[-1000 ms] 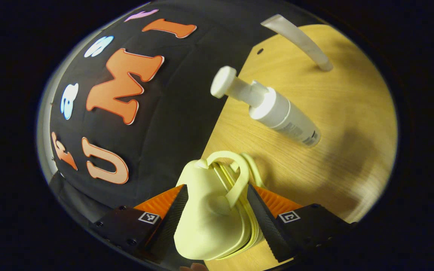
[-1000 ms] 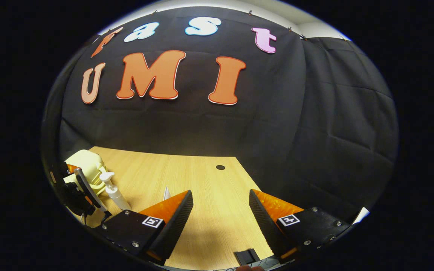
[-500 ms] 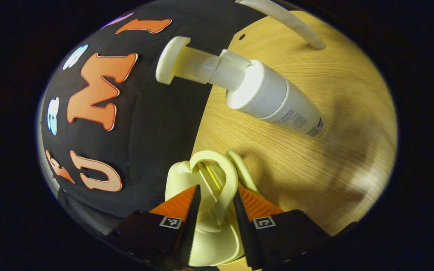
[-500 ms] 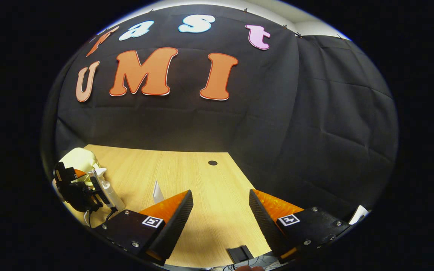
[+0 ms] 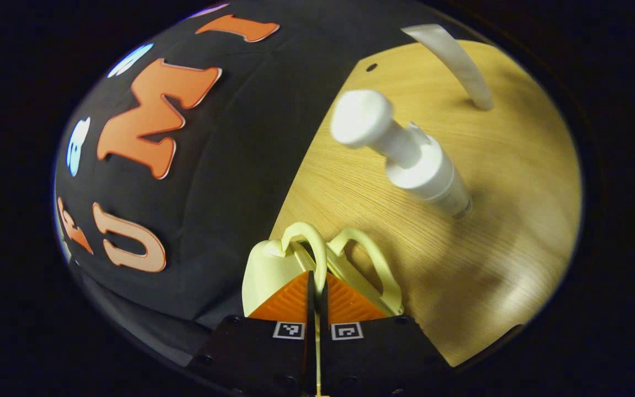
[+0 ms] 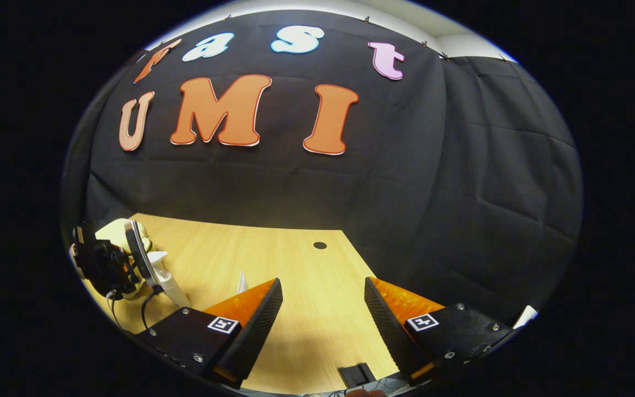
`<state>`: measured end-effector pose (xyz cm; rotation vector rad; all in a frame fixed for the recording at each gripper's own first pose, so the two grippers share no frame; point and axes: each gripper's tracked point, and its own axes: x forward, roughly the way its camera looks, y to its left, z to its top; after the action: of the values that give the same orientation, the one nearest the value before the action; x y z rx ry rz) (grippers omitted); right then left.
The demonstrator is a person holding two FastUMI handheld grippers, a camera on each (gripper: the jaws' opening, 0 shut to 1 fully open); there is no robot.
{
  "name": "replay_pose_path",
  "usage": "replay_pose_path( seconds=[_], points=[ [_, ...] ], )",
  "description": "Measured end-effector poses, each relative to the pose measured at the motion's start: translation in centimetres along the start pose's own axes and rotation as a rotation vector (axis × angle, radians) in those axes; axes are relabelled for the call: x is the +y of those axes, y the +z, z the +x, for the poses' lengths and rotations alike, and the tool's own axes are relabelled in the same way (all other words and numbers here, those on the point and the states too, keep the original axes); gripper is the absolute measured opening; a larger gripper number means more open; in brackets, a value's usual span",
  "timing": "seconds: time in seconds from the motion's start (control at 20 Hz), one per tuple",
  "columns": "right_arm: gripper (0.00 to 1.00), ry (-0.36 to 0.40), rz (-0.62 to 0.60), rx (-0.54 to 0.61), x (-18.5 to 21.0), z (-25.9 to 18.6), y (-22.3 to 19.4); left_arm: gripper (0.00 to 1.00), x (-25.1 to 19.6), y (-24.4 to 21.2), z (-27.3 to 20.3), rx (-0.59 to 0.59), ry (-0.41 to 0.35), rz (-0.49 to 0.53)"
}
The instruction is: First open the suitcase, pack the skin care products into it, and then close the suitcase.
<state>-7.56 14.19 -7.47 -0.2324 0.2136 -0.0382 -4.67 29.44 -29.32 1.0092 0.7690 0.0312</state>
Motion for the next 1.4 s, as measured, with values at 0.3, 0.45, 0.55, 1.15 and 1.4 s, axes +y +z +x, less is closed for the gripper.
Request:
replay_pose_path(
  seconds=[0.3, 0.45, 0.55, 1.15, 1.4],
  points=[
    [0.95, 0.067, 0.016, -0.065, 5.2, 0.5, 3.8, 0.03, 7.6, -1.4, -3.5, -0.06, -0.096, -0.275],
    [0.95, 0.099, 0.039, -0.083, 8.7, 0.2, 5.7, 0.03, 12.0, -2.5, -3.0, -0.102, -0.154, -0.442],
    [0.95, 0.104, 0.049, -0.101, 10.9, -0.2, 7.0, 0.03, 15.6, -4.2, -3.1, -0.129, -0.189, -0.561],
    [0.95, 0.059, 0.128, -0.129, 23.1, -5.3, 10.9, 0.03, 25.6, -22.1, -0.1, -0.21, -0.3, -0.903],
    [0.95, 0.079, 0.089, -0.117, 26.5, -5.3, 12.0, 0.03, 25.6, -30.7, 4.3, -0.183, -0.331, -1.052]
  ],
)
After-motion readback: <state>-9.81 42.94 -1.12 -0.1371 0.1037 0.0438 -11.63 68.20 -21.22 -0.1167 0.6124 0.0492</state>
